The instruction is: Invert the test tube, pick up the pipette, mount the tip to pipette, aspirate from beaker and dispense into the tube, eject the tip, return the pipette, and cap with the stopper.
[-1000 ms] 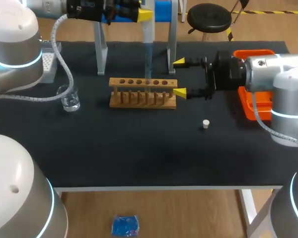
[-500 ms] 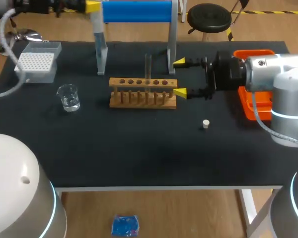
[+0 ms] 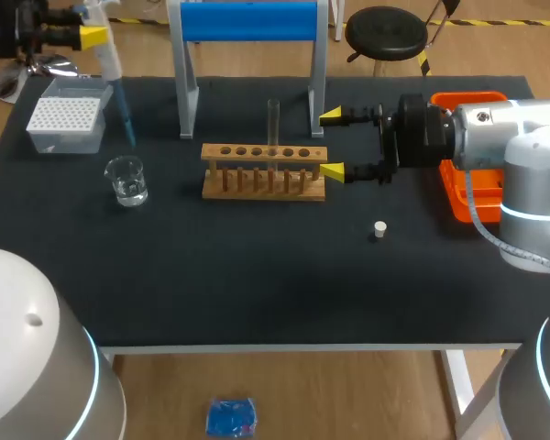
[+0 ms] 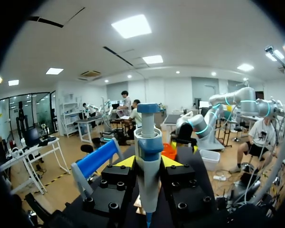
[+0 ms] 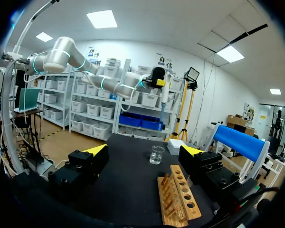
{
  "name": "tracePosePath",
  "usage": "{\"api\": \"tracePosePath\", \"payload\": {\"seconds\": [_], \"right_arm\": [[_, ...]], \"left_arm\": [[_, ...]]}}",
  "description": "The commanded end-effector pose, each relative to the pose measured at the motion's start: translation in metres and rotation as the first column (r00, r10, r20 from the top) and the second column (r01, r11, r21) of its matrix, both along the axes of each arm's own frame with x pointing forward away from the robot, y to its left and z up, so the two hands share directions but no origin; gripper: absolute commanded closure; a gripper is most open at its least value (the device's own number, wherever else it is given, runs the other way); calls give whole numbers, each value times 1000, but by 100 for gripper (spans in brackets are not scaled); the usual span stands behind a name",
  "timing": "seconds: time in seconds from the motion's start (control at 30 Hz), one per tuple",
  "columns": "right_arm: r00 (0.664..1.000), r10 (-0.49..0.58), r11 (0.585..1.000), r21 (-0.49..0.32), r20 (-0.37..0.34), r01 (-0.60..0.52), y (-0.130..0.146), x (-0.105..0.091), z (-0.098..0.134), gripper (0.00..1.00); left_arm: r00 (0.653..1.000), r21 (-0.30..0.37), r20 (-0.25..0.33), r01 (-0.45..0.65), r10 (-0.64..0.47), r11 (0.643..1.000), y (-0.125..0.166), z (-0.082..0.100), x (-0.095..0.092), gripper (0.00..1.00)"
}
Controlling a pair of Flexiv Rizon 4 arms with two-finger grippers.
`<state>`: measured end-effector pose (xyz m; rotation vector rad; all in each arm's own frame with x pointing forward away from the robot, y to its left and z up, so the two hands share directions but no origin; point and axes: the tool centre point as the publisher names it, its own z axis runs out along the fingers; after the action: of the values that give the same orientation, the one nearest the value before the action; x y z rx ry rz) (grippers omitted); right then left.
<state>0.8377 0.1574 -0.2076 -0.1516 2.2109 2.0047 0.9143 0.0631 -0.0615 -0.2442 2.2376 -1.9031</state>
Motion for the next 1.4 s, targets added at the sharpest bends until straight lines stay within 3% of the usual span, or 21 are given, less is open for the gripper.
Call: {"api": "tracePosePath", "payload": {"seconds": [0.03, 0.57, 1.23, 1.4], "right_arm": [[1000, -2, 1000, -1, 1, 2, 0, 0, 0, 0], [1000, -2, 1000, -1, 1, 2, 0, 0, 0, 0], [1000, -2, 1000, -1, 1, 2, 0, 0, 0, 0], [997, -81, 997, -1, -16, 81, 16, -26, 8, 0]], "left_arm": [[1000, -17, -1, 3, -3, 1000, 9, -9, -2, 100], [999, -10, -50, 7, -7, 1000, 10, -23, 4, 100], [999, -10, -48, 7, -7, 1000, 10, -22, 5, 100], [999, -10, -48, 7, -7, 1000, 10, -22, 5, 100]]}}
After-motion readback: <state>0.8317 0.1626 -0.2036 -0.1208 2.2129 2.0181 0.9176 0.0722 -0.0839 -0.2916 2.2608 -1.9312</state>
